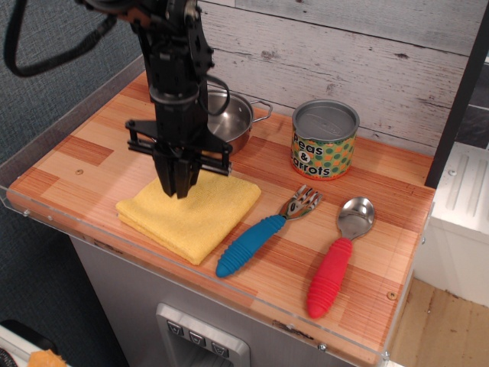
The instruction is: Slide the yellow rag next to the blue fork.
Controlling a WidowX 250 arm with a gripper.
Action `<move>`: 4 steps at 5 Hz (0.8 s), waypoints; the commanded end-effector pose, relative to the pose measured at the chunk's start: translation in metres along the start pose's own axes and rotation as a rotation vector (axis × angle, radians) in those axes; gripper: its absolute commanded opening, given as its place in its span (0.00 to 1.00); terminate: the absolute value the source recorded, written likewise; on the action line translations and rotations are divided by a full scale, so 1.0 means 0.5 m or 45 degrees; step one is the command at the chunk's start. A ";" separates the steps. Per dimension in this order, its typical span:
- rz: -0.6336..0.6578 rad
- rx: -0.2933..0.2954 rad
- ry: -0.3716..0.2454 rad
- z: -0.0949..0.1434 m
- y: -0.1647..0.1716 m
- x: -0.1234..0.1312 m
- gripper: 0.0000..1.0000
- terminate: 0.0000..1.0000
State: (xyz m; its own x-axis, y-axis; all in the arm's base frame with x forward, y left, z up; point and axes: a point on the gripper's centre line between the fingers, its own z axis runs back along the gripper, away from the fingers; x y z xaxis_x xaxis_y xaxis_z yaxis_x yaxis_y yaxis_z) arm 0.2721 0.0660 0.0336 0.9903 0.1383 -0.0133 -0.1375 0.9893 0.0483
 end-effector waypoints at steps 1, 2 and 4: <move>-0.013 -0.031 -0.128 0.076 -0.006 0.018 1.00 0.00; -0.033 -0.050 -0.133 0.091 -0.017 0.025 1.00 0.00; -0.050 -0.012 -0.152 0.119 -0.015 0.064 1.00 0.00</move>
State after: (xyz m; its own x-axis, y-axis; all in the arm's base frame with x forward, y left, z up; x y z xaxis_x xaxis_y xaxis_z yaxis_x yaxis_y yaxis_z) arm 0.3038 0.0568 0.0802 0.9937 0.0859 0.0726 -0.0887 0.9954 0.0373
